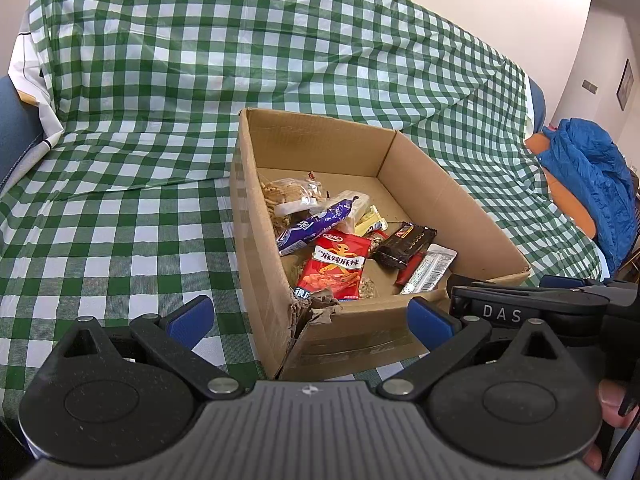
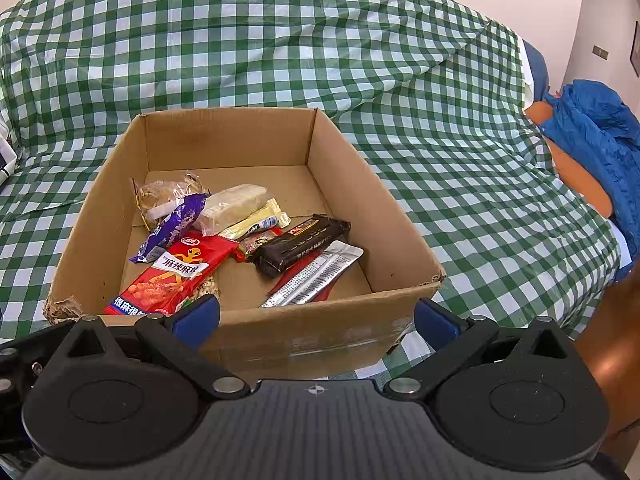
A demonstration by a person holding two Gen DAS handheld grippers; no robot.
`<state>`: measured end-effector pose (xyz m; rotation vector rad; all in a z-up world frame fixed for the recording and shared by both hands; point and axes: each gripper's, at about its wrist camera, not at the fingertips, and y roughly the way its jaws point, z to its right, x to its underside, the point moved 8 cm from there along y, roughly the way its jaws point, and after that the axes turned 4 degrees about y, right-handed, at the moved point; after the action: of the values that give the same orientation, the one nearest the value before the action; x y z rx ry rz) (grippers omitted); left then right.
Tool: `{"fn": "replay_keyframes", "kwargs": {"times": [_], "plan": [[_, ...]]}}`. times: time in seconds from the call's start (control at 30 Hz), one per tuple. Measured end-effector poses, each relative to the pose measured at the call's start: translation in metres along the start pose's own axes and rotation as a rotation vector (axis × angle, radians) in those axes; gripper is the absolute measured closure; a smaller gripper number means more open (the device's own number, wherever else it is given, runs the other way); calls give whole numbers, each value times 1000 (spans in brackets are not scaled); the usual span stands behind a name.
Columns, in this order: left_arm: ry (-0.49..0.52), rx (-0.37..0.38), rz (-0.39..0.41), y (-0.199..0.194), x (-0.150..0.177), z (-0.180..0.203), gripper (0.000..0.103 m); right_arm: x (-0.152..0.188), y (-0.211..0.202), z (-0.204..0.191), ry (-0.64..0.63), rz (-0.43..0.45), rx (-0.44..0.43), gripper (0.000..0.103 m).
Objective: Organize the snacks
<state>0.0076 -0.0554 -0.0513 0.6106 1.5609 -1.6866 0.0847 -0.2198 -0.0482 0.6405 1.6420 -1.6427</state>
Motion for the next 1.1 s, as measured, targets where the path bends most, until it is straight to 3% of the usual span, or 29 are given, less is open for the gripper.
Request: {"fn": "replay_keyframes", "kwargs": {"times": [1.1], "plan": [[5,6,4,-2,-2,4,0,0,1,0,-1,-2,0,1]]}}
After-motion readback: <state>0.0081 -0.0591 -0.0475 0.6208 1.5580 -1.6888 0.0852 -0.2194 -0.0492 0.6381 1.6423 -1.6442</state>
